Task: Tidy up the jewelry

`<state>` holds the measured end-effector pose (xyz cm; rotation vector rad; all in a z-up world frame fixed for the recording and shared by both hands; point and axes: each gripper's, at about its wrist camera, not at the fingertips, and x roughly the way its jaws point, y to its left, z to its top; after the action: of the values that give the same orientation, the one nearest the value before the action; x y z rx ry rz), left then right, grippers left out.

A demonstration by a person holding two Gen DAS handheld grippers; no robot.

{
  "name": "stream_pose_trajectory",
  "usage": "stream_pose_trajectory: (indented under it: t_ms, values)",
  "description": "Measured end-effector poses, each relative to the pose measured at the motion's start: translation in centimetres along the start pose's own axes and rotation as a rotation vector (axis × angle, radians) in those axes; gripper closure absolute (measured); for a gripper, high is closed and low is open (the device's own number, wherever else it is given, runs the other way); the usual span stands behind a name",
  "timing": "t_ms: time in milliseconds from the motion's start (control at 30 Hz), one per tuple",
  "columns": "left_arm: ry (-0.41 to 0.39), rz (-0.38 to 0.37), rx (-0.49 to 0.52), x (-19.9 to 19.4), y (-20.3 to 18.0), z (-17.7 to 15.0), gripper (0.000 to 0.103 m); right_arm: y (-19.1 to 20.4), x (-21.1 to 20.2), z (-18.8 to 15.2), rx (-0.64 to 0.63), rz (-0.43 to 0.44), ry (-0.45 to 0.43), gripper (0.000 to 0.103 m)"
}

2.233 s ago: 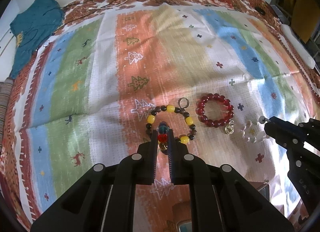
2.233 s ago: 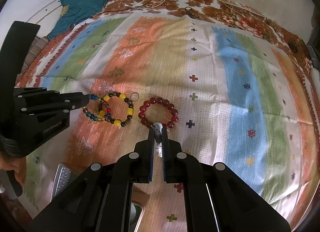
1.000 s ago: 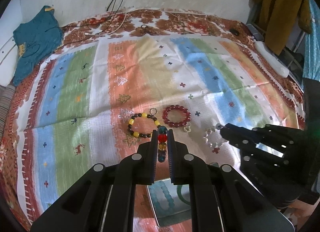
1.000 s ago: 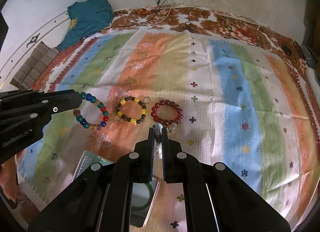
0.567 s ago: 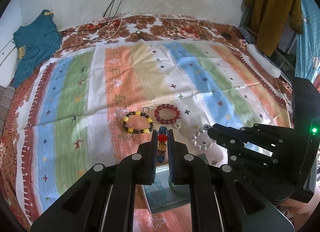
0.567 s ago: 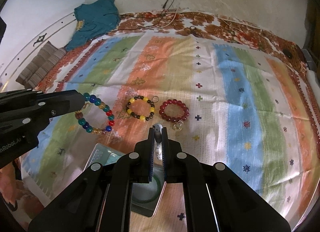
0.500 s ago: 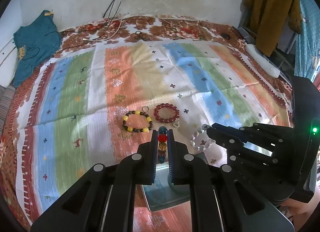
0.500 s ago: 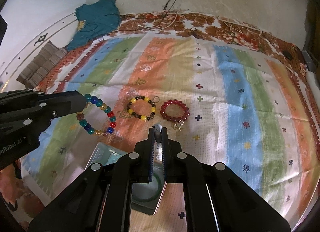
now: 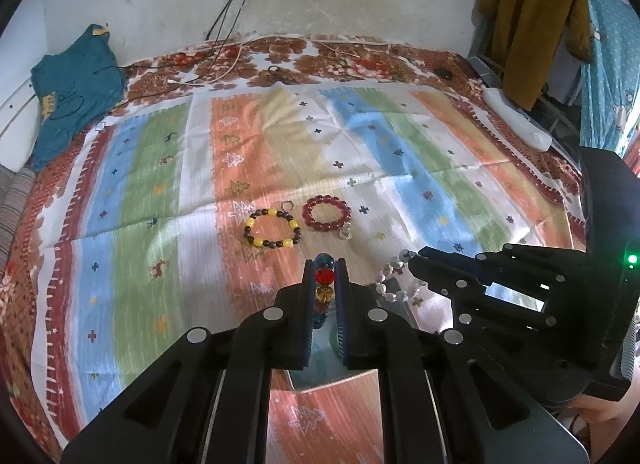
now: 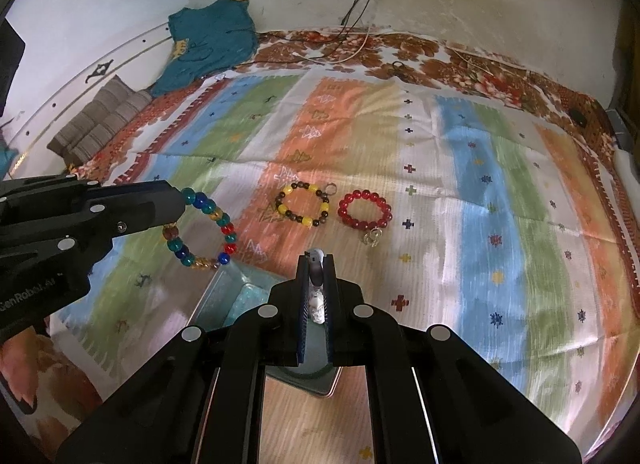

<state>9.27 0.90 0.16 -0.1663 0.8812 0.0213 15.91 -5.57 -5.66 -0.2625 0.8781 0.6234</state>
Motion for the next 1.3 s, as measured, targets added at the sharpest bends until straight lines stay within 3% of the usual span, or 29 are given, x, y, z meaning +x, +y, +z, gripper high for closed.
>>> stream_pose_trajectory:
  t_ms: [467, 533, 600, 633, 933, 1300]
  values:
    - [0.03, 0.019, -0.01, -0.5, -0.1, -2.0, 0.092, -0.2, -0.2, -1.8, 0.042, 0.0, 0.041, 0.095]
    - [0.033, 0.029, -0.021, -0.5, 0.1, -2.2, 0.086, -0.4, -0.1, -1.9, 0.045, -0.02, 0.045, 0.093]
    - [0.033, 0.04, -0.032, -0.5, 0.4, -2.1, 0.08, -0.7, 0.0, -1.9, 0.057, -0.029, 0.051, 0.076]
    - [0.034, 0.045, -0.037, -0.4, 0.6, -2.0, 0.079, -0.8, 0.0, -2.0, 0.063, -0.028, 0.051, 0.073]
    - [0.043, 0.075, -0.081, 0.0, 2.0, -1.8, 0.063, -1.6, 0.7, -1.9, 0.081, -0.044, 0.077, 0.069]
    - [0.07, 0.116, -0.124, 1.2, 3.3, -1.6, 0.041, -2.5, 1.3, -1.6, 0.11, -0.063, 0.084, 0.053]
